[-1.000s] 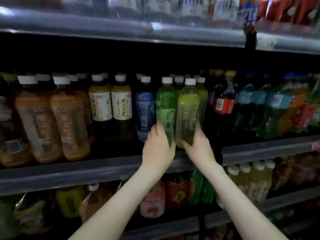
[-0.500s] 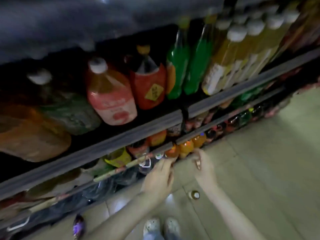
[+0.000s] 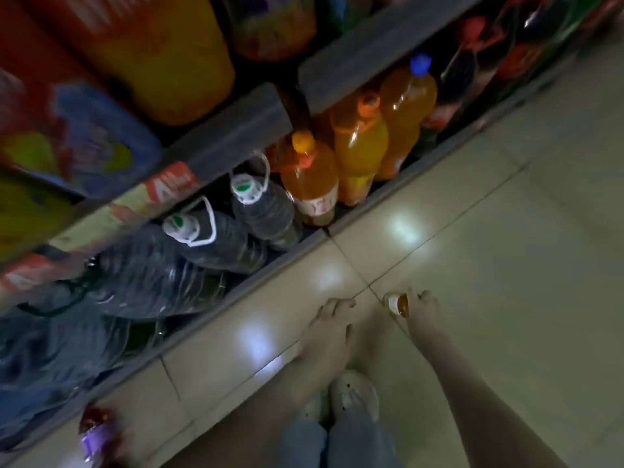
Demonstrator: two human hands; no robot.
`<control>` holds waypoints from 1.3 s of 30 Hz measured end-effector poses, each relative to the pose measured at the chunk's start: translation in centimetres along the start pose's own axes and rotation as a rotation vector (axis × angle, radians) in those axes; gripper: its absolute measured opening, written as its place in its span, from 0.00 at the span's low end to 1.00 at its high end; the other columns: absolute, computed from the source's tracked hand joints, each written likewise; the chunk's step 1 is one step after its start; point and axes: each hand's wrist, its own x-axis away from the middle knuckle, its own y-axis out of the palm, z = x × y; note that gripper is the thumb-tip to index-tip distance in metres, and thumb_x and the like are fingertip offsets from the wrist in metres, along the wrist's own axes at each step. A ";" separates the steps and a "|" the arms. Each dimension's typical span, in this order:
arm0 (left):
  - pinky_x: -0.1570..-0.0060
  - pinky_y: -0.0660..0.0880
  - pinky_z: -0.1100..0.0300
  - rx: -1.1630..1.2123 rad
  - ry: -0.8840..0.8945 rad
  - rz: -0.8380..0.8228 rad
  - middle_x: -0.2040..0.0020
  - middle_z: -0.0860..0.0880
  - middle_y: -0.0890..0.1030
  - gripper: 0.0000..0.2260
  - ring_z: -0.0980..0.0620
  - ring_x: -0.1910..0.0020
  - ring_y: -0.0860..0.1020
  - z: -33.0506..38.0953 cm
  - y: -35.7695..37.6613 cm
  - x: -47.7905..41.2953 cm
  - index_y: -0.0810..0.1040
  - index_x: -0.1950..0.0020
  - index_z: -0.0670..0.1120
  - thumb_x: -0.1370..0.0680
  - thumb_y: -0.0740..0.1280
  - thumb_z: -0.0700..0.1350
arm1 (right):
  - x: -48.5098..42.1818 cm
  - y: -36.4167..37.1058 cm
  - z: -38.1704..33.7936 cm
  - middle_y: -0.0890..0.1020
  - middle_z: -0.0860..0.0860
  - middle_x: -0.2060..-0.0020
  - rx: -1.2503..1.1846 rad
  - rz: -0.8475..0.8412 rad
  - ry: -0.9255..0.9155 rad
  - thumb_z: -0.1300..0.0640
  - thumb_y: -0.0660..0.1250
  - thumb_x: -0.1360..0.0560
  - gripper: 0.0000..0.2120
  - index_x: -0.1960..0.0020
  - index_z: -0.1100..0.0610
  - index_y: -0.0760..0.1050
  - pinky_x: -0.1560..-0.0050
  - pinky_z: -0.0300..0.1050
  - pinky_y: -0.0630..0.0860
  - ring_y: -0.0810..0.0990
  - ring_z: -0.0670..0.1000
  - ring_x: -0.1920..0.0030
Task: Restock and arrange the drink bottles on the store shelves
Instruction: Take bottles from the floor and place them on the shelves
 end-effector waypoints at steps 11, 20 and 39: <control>0.31 0.63 0.53 0.002 -0.025 -0.177 0.23 0.47 0.55 0.36 0.47 0.26 0.56 7.6 -8.4 9.2 0.52 0.22 0.53 0.25 0.69 0.48 | 16.4 -17.3 -3.0 0.76 0.55 0.52 -0.512 0.056 -0.193 0.59 0.70 0.29 0.12 0.47 0.60 0.74 0.63 0.40 0.62 0.77 0.59 0.52; 0.45 0.72 0.60 0.210 0.119 0.161 0.39 0.54 0.77 0.30 0.54 0.41 0.76 20.5 -31.6 25.4 0.70 0.34 0.55 0.35 0.74 0.55 | 33.9 -46.5 -4.9 0.81 0.52 0.59 -1.041 0.171 -0.471 0.56 0.73 0.28 0.09 0.49 0.49 0.77 0.62 0.35 0.71 0.74 0.42 0.64; 0.48 0.80 0.56 0.707 0.229 0.553 0.47 0.53 0.83 0.19 0.57 0.51 0.82 22.0 -54.2 53.6 0.75 0.39 0.54 0.28 0.72 0.54 | 53.5 -63.4 -23.1 0.80 0.42 0.43 -0.928 -0.001 -1.016 0.55 0.75 0.30 0.30 0.33 0.42 0.66 0.45 0.42 0.78 0.79 0.40 0.45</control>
